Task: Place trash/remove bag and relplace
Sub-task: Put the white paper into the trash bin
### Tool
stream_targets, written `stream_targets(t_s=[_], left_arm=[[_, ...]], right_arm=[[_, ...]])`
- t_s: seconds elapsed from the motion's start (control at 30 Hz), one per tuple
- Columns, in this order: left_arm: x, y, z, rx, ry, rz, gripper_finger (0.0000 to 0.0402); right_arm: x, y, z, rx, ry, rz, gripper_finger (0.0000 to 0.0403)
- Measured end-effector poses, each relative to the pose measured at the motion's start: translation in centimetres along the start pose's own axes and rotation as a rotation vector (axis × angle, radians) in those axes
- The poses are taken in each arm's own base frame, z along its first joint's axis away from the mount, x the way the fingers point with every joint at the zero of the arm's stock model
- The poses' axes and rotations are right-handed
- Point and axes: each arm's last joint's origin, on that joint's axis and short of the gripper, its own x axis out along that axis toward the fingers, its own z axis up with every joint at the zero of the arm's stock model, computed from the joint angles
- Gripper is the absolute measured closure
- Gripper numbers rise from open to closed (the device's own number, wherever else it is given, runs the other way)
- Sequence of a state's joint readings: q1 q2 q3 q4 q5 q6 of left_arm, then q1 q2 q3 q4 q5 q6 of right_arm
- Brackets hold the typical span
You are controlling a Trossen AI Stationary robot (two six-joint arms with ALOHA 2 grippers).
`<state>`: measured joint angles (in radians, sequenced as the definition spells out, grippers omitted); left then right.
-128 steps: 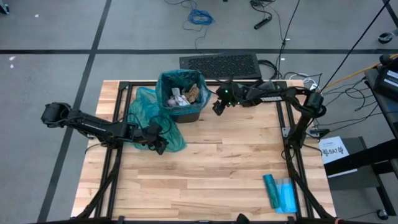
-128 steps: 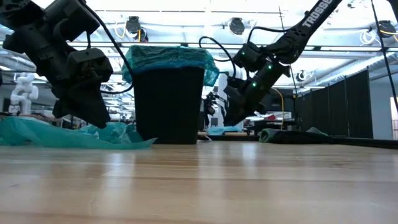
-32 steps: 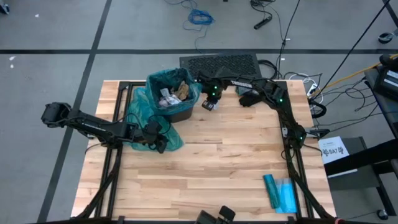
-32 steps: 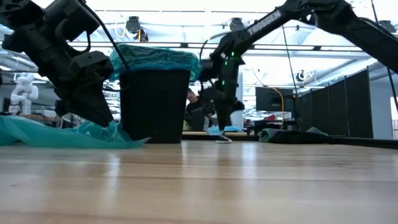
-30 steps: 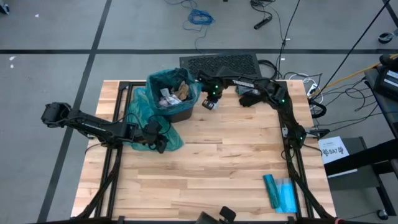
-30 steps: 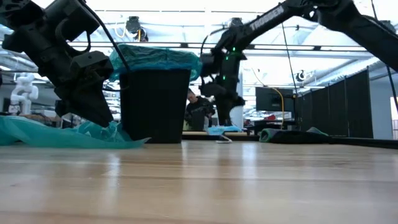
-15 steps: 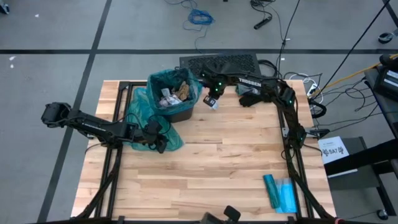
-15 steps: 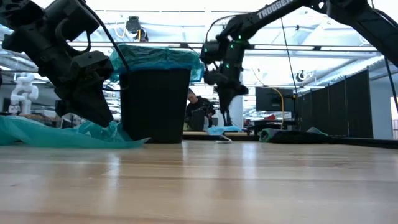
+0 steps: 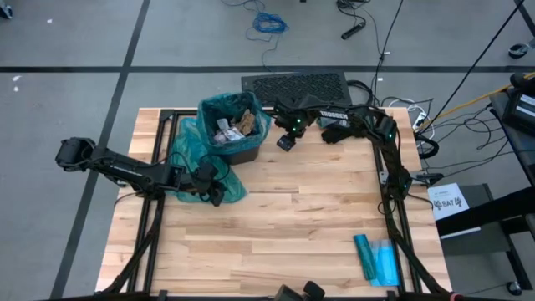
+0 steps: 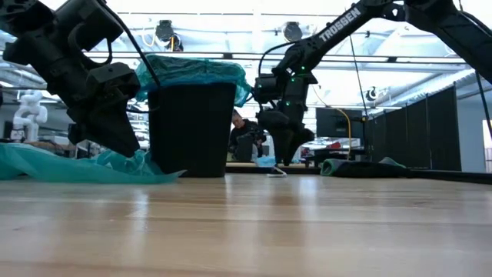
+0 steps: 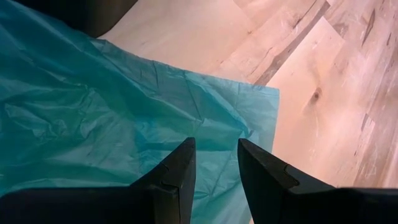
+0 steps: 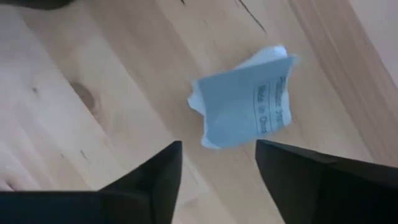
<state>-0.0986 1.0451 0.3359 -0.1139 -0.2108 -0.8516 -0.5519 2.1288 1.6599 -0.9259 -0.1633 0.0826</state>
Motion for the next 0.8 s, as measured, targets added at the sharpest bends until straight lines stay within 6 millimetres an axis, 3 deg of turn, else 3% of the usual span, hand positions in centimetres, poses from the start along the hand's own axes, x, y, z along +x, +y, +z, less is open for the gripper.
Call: stream_targets(t_s=[0.33, 0.5, 0.8], left_arm=[[0.0, 0.0, 0.0, 0.001, -0.001, 0.001, 0.0285], [0.0, 0.0, 0.0, 0.002, -0.006, 0.006, 0.0285], [0.0, 0.1, 0.1, 0.001, -0.035, 0.031, 0.0285]], right_arm=[[-0.3, 0.6, 1.2, -0.048, -0.119, -0.057, 0.0136], [-0.1, 1.1, 1.3, -0.070, -0.141, -0.165, 0.0134], [1.7, 2.9, 1.1, -0.104, -0.111, -0.163, 0.0142]])
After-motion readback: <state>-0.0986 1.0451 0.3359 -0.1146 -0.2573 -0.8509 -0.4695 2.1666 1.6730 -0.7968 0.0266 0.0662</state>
